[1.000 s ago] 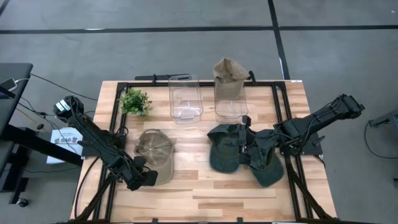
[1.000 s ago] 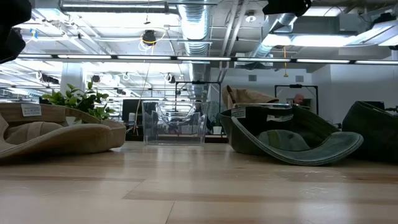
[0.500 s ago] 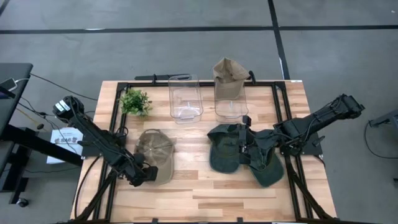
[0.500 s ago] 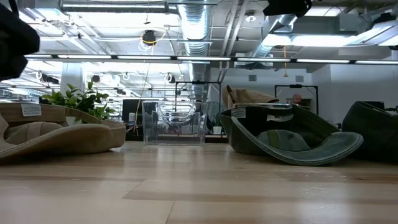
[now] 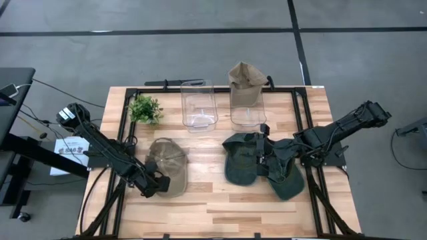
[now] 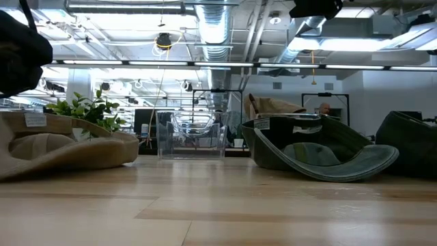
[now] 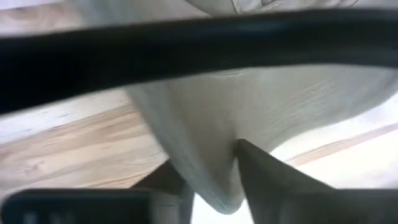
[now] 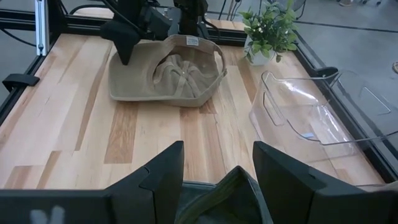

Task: Pick & Place hat
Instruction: Put the brown cap into the right transparent bin

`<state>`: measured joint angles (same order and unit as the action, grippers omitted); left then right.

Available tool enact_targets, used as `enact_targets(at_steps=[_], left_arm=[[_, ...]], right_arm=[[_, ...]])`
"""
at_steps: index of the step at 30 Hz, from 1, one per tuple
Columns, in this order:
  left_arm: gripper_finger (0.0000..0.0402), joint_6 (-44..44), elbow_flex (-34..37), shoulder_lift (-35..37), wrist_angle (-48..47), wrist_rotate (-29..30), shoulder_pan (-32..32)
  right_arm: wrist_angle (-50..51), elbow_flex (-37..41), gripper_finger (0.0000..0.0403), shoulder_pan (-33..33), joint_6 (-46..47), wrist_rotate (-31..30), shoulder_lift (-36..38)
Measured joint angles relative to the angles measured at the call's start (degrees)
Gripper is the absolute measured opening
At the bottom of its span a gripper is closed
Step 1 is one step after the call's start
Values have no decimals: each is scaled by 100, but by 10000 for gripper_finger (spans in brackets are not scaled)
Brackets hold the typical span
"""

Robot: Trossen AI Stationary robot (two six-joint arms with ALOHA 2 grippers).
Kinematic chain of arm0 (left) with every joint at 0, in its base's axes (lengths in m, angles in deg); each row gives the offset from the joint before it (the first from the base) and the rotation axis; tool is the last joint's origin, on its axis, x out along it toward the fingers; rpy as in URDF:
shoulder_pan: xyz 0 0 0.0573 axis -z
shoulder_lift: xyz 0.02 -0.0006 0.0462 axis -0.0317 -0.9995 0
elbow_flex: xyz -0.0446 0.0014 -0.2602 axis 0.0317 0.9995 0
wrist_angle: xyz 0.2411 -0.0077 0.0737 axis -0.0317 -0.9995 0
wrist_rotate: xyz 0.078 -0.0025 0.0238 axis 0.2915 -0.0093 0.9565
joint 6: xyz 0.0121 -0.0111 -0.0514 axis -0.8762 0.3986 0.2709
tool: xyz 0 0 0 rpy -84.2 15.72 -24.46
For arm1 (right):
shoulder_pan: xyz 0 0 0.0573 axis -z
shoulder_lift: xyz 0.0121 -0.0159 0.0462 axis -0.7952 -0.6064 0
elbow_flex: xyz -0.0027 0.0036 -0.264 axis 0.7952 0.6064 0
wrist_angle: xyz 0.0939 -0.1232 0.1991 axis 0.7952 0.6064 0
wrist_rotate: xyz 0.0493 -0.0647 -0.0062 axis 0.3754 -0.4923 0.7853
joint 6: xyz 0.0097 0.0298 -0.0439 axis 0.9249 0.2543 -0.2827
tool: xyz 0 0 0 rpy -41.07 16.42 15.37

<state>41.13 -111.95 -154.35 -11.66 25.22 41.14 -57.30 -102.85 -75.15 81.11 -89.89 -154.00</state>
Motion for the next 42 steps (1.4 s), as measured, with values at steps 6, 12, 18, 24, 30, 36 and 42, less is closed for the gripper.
enact_targets(at_steps=[6,12,18,24,30,36,42], left_arm=[[14,-176,-20,15,90,174,-1],[12,-549,-13,9,153,468,8],[12,-1155,-15,3,279,1021,11],[12,-2011,-248,-9,247,1571,4],[12,-3152,-538,-9,297,2716,4],[12,-4834,-765,-7,672,4558,4],[11,-4812,-811,81,895,4877,-491]], right_arm=[[-2,0,182,0,1,0,0],[0,0,182,0,1,-1,0],[-17,0,182,57,9,-1,0],[-340,0,182,185,-42,-1,0],[-809,0,182,201,-481,2,0],[-1270,0,182,302,-699,-381,0],[-1516,0,182,564,-697,-1073,0]])
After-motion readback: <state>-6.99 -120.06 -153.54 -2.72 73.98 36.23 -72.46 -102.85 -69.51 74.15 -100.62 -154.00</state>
